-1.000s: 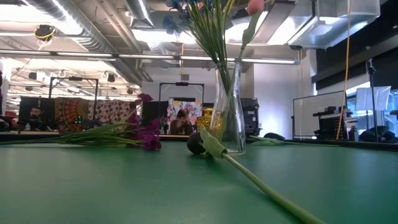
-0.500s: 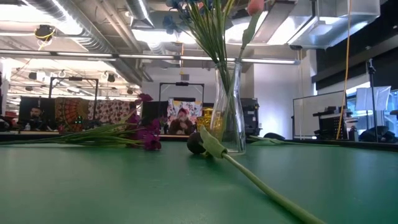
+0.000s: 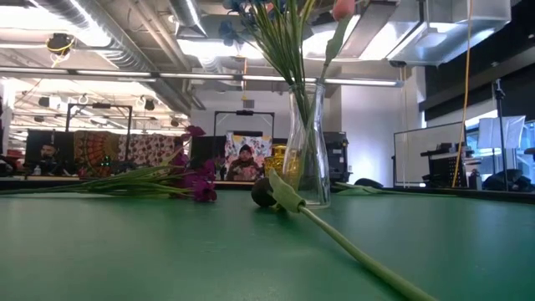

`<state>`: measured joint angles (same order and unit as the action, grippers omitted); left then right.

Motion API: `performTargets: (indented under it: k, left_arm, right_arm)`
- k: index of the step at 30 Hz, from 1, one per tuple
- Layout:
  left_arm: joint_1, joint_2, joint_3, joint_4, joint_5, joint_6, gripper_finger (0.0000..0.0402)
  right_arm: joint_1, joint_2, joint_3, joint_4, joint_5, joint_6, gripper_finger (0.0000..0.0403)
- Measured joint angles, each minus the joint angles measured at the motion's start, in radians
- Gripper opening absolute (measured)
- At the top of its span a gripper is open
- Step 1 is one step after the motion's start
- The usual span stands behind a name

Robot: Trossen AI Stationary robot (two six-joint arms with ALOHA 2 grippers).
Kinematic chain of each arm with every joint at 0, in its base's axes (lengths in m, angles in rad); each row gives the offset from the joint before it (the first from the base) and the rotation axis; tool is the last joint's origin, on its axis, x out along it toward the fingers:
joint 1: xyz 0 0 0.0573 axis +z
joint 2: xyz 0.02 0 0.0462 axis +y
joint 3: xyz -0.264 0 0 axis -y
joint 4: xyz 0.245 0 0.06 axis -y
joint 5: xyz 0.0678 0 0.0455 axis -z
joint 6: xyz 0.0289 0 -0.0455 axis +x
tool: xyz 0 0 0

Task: Sort flowers into vase by color
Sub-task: Put the blue flowers into the transparent vase

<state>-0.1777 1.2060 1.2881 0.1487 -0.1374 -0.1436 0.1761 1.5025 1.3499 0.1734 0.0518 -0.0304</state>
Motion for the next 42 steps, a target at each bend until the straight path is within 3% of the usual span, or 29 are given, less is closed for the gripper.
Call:
performTargets:
  k: [9,14,19,26,35,42]
  left_arm:
    - [-0.020,-0.045,0.000,-0.062,-0.007,0.023,0.0121]
    - [-0.053,-0.118,0.000,-0.142,-0.067,0.040,0.0146]
    - [-0.100,-0.187,0.000,-0.267,-0.199,0.075,0.0153]
    - [-0.166,-0.229,-0.007,-0.365,-0.300,0.113,0.0153]
    - [-0.186,-0.284,-0.142,-0.314,-0.378,0.154,0.0153]
    - [-0.185,-0.369,-0.301,-0.232,-0.474,0.201,0.0153]
  right_arm:
    - [0.000,-0.060,0.000,-0.074,0.025,0.002,0.0006]
    - [0.010,-0.121,0.000,-0.142,0.038,0.004,0.0005]
    - [0.091,-0.158,-0.001,-0.240,0.162,-0.019,0.0003]
    - [0.229,-0.251,-0.106,-0.195,0.367,-0.081,0.0002]
    - [0.234,-0.430,-0.533,0.191,0.393,-0.003,0.0001]
    - [0.234,-0.449,-0.762,0.527,0.397,-0.006,0.0001]
